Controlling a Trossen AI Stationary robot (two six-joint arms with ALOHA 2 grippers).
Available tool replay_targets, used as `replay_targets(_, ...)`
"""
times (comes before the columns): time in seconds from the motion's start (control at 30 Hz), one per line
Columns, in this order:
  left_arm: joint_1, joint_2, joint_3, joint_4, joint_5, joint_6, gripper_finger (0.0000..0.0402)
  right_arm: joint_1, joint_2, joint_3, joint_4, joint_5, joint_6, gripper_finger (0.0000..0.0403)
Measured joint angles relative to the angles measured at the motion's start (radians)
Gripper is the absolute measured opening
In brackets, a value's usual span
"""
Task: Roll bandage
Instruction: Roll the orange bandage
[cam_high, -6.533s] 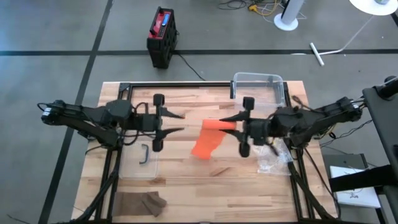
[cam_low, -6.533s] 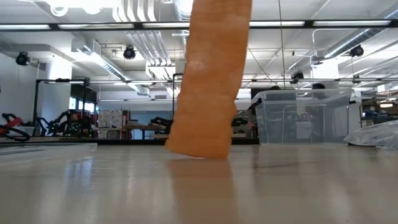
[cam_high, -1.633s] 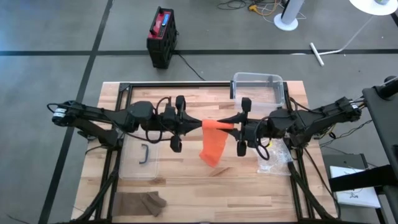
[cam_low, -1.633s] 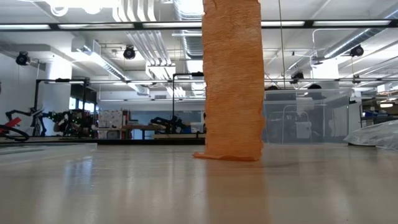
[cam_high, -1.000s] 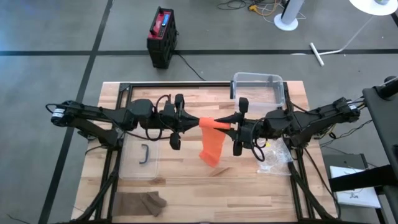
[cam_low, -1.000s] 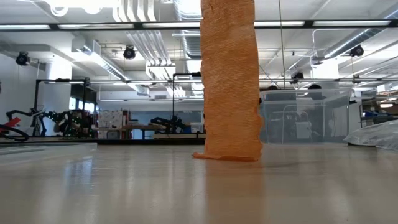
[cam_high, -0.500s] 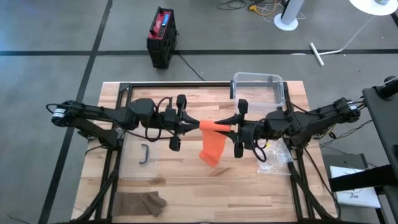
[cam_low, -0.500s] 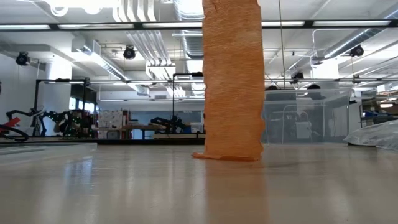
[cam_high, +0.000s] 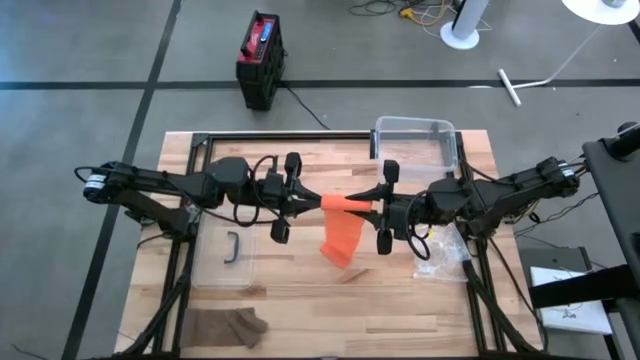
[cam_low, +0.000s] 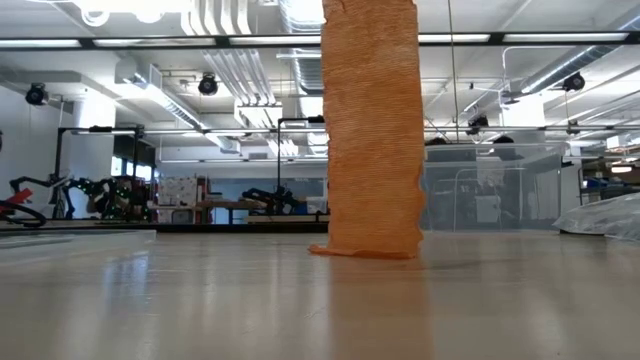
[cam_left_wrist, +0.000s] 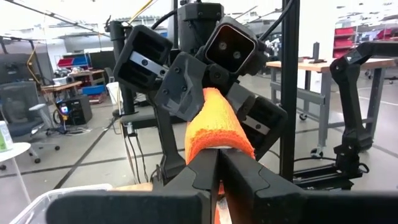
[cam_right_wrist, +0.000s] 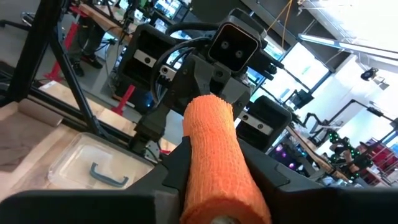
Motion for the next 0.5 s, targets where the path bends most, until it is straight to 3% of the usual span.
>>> replay_targets(0.5,0.002,0.0,0.0,0.011,0.009,-0.01,0.0012,-0.001,0.001,0.0,-0.004,0.005,0.038,0.0106)
